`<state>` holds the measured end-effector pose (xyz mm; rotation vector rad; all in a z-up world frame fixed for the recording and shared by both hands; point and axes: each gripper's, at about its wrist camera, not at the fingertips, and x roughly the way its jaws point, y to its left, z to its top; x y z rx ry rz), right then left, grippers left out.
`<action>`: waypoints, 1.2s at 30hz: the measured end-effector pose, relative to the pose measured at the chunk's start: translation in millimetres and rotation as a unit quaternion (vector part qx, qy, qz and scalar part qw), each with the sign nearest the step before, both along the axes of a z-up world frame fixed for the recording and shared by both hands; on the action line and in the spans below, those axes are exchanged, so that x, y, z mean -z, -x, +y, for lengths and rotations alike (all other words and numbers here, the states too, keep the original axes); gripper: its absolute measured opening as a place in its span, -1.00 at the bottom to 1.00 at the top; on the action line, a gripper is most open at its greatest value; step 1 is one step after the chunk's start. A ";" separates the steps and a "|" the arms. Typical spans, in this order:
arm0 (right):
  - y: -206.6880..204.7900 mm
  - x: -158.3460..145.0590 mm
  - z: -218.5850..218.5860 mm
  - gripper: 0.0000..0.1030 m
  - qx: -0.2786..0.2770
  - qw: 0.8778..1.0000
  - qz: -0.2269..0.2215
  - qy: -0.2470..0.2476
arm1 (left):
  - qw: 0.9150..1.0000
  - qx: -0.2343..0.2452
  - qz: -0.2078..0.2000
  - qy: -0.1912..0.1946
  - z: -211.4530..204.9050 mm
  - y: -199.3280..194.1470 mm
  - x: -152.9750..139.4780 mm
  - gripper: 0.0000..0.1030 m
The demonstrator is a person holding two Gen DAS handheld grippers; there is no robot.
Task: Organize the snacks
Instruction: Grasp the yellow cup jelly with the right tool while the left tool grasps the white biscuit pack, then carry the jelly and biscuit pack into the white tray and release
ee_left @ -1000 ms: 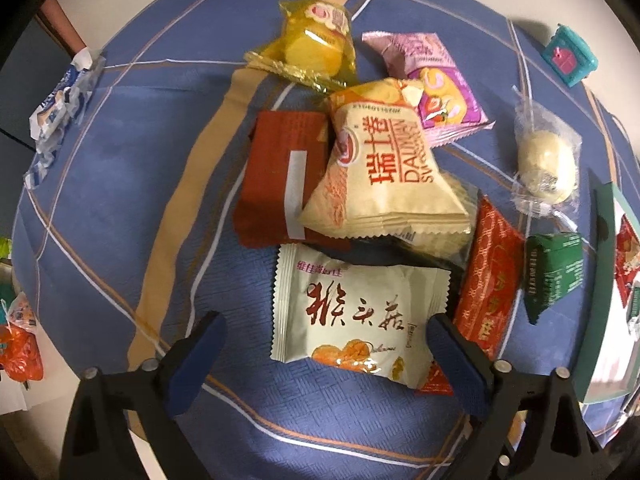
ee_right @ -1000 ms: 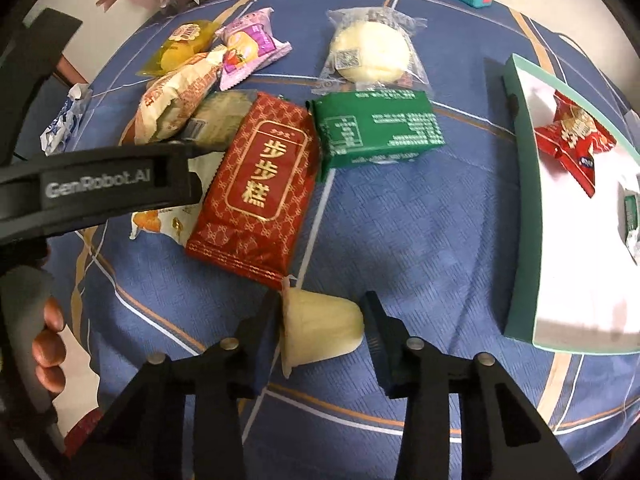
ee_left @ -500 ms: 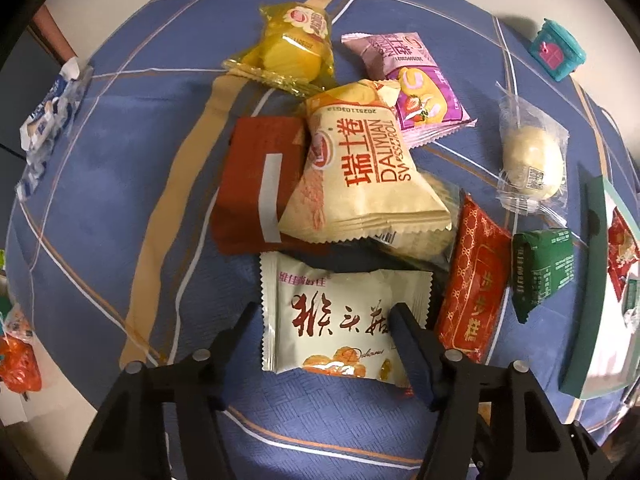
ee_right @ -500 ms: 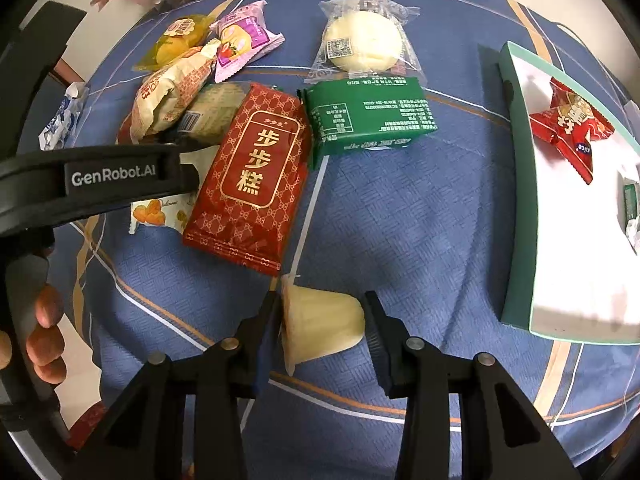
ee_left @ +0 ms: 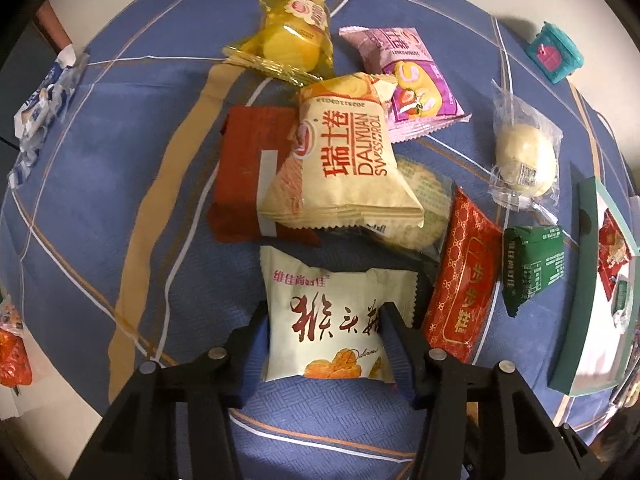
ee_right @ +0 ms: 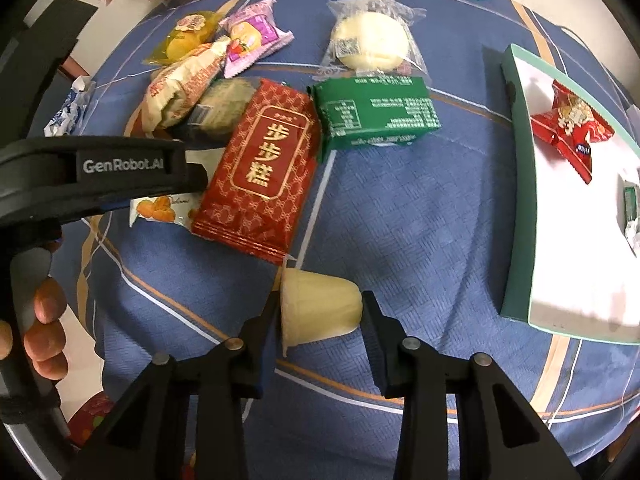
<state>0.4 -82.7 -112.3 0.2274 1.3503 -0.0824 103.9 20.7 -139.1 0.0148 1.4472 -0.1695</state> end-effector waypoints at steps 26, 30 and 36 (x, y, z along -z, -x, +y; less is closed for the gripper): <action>26.6 -62.7 -93.8 -0.23 0.132 0.988 -0.083 -0.011 | 0.994 -0.013 -0.106 0.034 -3.1 24.2 -89.2 0.08; 39.1 -66.0 -124.2 -0.23 0.173 0.981 -0.087 -0.006 | 0.992 0.017 -0.116 0.034 -27.5 34.8 -96.9 0.08; 63.2 -68.3 -172.3 -0.23 0.237 0.967 -0.090 -0.007 | 0.988 0.073 -0.127 0.038 -73.8 53.5 -105.2 0.08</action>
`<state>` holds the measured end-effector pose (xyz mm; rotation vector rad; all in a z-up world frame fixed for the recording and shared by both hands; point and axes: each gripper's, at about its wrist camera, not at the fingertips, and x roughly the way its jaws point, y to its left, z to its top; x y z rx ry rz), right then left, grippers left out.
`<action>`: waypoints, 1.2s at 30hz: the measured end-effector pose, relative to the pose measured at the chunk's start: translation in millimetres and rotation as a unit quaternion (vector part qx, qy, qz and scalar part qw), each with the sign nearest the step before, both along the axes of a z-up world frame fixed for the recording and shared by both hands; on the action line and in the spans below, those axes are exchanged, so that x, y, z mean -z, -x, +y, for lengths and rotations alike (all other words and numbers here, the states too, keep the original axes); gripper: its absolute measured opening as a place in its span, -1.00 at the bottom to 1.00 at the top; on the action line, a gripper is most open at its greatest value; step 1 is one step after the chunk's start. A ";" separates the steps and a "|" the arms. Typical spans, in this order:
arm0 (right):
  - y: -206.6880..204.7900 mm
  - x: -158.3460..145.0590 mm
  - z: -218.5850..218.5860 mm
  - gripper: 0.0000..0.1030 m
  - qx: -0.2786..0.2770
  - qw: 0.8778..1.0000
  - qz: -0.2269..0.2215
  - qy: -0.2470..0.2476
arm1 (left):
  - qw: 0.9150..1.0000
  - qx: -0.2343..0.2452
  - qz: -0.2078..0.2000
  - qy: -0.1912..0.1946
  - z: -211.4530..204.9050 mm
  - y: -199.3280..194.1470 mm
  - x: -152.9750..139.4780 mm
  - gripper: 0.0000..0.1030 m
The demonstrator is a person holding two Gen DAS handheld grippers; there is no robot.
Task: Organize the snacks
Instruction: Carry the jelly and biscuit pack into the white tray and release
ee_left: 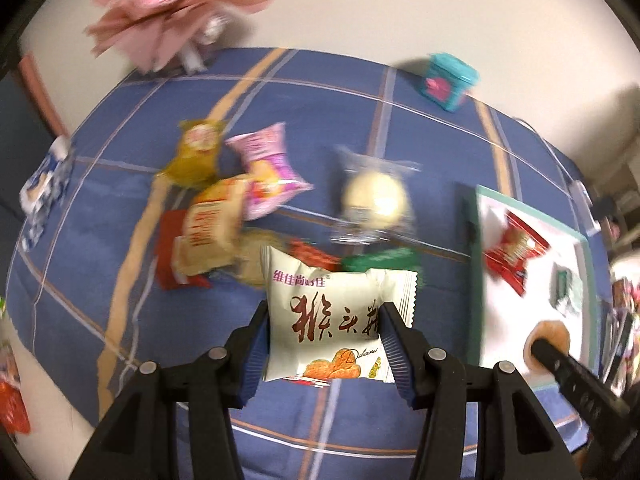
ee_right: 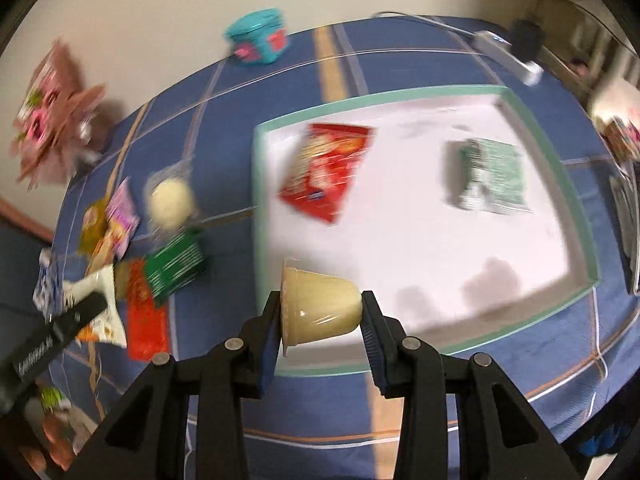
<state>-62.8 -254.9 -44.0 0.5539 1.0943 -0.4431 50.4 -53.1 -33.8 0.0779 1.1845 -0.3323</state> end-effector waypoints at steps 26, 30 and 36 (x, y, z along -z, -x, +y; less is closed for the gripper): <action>94.6 26.3 -129.0 -0.23 0.180 0.983 0.007 -0.031 | 0.982 0.189 -0.008 -0.010 -156.7 69.3 20.2 0.09; 87.6 31.3 -128.6 -0.23 0.172 0.985 0.012 -0.032 | 0.981 0.192 -0.004 -0.012 -161.4 67.7 27.6 0.09; 82.6 36.2 -128.3 -0.22 0.168 0.985 0.021 -0.031 | 0.981 0.194 -0.002 -0.015 -163.1 66.5 31.0 0.17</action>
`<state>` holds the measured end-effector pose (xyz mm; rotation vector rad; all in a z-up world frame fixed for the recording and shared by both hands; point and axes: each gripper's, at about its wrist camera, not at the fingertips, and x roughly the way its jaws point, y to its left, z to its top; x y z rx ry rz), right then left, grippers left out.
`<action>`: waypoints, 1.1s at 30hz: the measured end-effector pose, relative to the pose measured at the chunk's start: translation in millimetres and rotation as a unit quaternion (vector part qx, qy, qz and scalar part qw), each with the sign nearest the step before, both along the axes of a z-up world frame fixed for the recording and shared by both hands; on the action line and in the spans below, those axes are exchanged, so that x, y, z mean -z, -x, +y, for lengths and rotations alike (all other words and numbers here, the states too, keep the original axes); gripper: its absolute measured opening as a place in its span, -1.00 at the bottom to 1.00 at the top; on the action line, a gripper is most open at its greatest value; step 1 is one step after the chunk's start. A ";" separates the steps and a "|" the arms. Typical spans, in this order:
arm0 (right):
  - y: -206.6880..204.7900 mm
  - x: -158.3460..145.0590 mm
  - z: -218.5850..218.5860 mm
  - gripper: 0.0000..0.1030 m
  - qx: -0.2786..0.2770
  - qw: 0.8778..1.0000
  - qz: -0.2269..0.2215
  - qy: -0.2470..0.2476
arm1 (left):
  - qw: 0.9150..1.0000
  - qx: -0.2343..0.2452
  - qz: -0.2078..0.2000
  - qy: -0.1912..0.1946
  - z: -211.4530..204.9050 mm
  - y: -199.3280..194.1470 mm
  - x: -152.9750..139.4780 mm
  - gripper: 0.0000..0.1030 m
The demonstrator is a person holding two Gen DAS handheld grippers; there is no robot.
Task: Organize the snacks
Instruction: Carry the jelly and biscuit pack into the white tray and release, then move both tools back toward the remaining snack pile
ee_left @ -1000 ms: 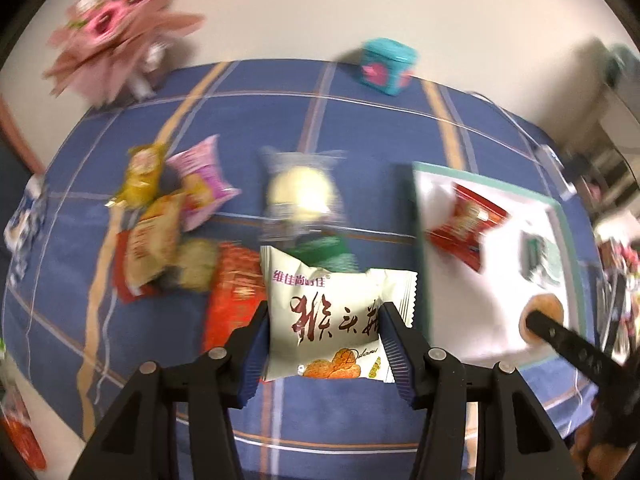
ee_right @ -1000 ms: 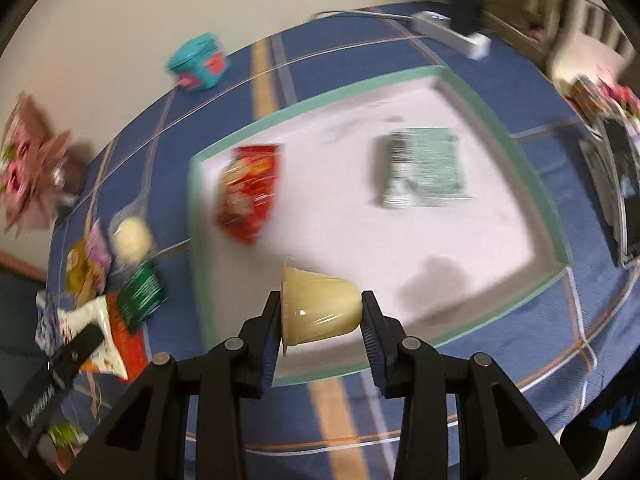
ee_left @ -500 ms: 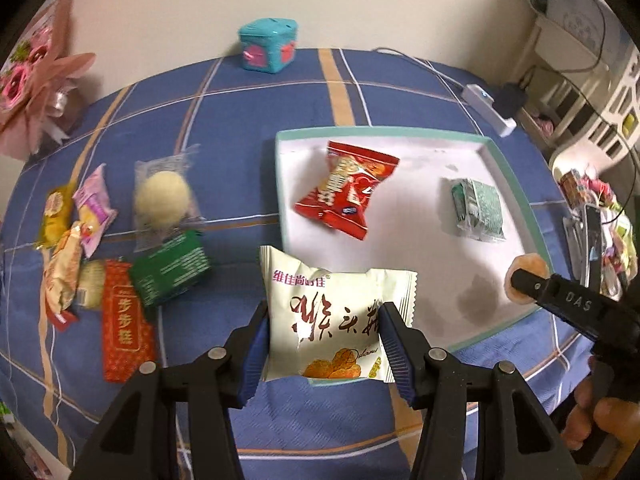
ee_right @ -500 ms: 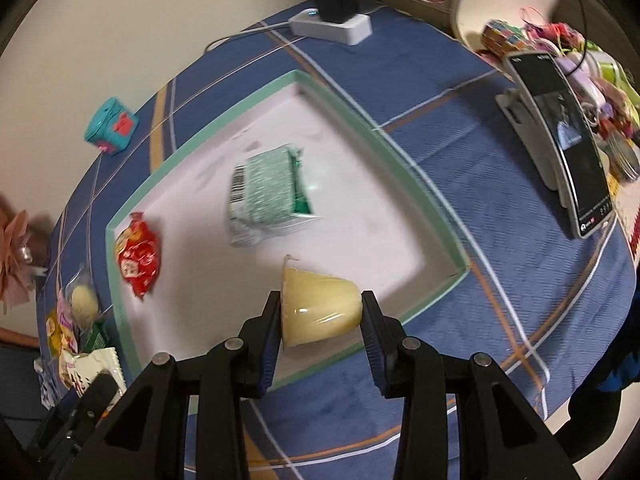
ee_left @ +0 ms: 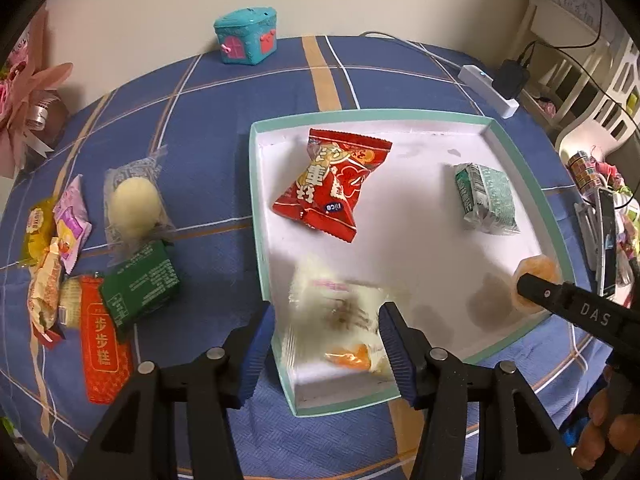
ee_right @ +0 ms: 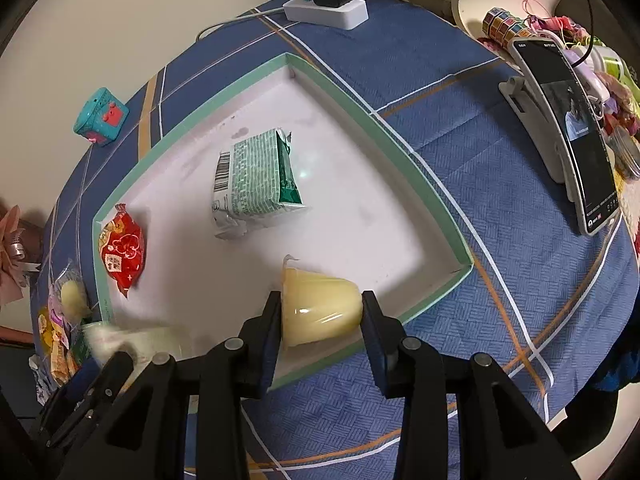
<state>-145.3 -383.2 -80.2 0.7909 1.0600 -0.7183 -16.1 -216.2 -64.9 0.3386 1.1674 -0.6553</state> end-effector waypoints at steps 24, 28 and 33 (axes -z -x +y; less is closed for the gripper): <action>-26.7 -1.1 26.5 0.41 -0.064 0.995 0.049 0.050 | 0.992 -0.116 0.026 -0.052 42.4 -29.4 8.8 1.00; -27.2 -4.1 30.0 0.51 -0.070 0.995 0.048 0.058 | 0.986 -0.147 0.029 -0.078 56.0 -36.3 15.5 1.00; -29.2 -6.4 35.6 0.75 -0.082 0.993 0.052 0.072 | 0.980 -0.176 0.029 -0.082 75.1 -43.6 17.6 1.00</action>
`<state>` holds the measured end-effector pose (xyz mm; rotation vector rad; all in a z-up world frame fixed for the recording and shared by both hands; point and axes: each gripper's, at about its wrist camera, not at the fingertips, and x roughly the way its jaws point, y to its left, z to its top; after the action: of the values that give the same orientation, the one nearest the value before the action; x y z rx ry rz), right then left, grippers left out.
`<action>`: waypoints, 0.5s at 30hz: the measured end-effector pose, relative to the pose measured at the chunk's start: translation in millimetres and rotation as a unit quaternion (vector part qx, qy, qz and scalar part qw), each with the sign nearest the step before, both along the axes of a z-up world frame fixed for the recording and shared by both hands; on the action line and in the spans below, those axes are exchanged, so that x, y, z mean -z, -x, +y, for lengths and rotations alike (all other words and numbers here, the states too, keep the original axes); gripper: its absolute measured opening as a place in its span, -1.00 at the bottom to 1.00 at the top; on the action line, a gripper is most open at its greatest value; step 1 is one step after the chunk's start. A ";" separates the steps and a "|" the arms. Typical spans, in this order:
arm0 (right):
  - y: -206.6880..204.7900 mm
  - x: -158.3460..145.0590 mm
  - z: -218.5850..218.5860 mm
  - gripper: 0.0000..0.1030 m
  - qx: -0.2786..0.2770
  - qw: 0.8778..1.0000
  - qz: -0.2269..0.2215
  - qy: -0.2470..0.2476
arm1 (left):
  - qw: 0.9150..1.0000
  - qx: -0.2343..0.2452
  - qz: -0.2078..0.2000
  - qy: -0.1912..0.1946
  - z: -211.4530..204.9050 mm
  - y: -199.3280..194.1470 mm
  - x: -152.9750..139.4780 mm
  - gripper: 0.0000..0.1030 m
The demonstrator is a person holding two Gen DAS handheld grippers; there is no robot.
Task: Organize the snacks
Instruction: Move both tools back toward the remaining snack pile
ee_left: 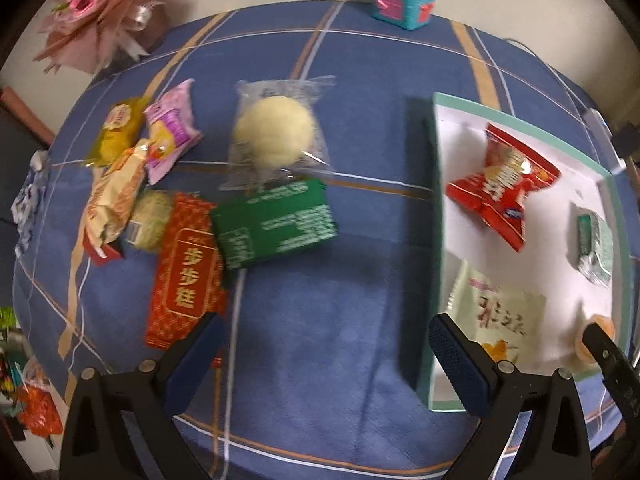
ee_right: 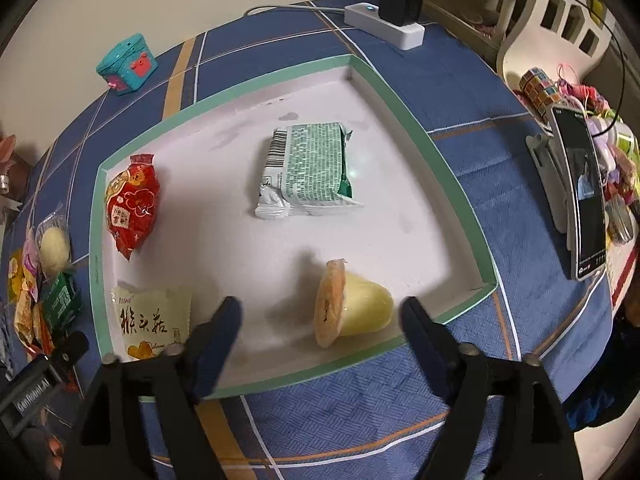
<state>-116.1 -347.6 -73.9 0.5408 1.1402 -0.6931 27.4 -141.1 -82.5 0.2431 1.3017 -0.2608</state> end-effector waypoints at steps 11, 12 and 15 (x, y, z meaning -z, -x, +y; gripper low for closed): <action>-0.5 -16.5 15.0 0.91 -0.030 0.998 -0.058 0.017 | 0.999 -0.018 -0.030 0.015 29.3 -13.6 -14.7 1.00; -1.4 -16.8 16.0 0.91 -0.031 0.998 -0.061 0.014 | 0.999 -0.019 -0.031 0.017 33.4 -16.3 -16.9 1.00; -5.0 -19.8 18.0 0.91 -0.029 0.997 -0.074 0.003 | 0.999 -0.022 -0.040 0.019 37.7 -21.2 -24.8 1.00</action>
<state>-111.1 -329.6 -54.1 0.5429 1.0112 -0.5966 48.7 -103.4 -57.7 0.1906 1.2204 -0.2348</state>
